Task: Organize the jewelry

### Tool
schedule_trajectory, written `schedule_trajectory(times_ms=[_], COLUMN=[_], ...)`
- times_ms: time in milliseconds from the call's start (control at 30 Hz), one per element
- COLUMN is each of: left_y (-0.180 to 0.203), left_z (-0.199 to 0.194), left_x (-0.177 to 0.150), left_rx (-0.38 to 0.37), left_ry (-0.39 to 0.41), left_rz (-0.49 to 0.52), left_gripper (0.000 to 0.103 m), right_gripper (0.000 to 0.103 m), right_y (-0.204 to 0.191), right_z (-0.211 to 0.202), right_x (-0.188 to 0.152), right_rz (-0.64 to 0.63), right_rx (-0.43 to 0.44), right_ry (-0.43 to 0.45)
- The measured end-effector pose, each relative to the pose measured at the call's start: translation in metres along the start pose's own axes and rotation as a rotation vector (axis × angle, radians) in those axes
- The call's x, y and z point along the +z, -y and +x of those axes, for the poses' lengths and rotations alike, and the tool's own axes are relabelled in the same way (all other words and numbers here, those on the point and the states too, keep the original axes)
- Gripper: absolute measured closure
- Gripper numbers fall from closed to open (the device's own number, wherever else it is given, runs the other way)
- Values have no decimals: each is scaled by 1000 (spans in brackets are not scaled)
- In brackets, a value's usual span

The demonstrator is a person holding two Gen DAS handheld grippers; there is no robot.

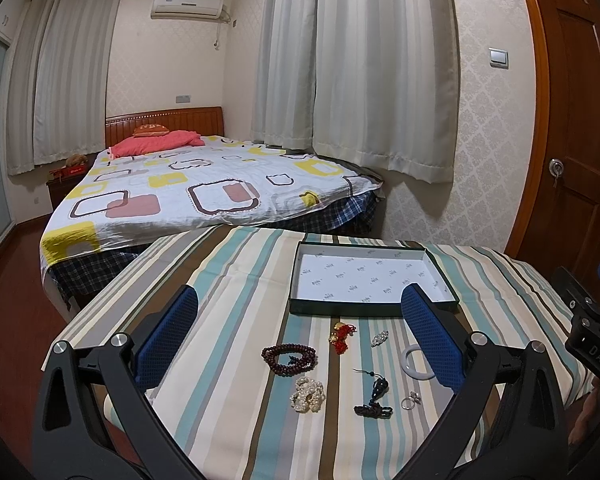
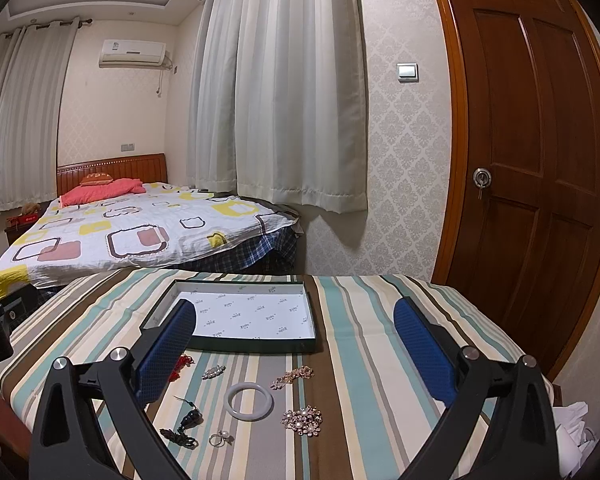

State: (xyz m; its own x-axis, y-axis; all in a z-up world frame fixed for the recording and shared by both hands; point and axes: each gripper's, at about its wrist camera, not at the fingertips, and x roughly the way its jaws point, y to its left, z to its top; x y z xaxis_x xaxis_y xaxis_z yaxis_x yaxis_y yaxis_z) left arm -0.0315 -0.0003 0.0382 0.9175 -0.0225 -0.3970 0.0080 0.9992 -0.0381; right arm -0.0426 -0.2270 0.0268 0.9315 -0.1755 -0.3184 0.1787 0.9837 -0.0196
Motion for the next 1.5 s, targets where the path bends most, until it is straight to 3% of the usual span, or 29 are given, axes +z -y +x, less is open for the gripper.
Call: schedule_trajectory(times_ms=[300, 633, 933, 1233, 1300, 1367, 1500], left_y=[4, -6, -8, -2, -3, -5, -7], left_z=[4, 40, 91, 136, 144, 154, 171], left_x=[-1, -27, -70, -107, -112, -117, -128], left_rx=[-6, -30, -30, -56, -54, -62, -67], left_ry=[-9, -27, -129, -240, -264, -306, -382], left_rz=[4, 3, 31, 50, 42, 32, 18], left_gripper=[4, 4, 4, 5, 9, 21, 25], right_gripper=[6, 6, 6, 6, 6, 6, 6], right_y=[0, 5, 10, 11, 12, 12, 12], right_z=[1, 30, 82, 103, 109, 113, 122], right_x=[-3, -28, -80, -113, -119, -123, -130], right_rz=[1, 2, -34, -34, -26, -19, -14], right_rx=[0, 21, 19, 47, 55, 58, 67], right_ry=[-6, -31, -130, -214, -237, -255, -283])
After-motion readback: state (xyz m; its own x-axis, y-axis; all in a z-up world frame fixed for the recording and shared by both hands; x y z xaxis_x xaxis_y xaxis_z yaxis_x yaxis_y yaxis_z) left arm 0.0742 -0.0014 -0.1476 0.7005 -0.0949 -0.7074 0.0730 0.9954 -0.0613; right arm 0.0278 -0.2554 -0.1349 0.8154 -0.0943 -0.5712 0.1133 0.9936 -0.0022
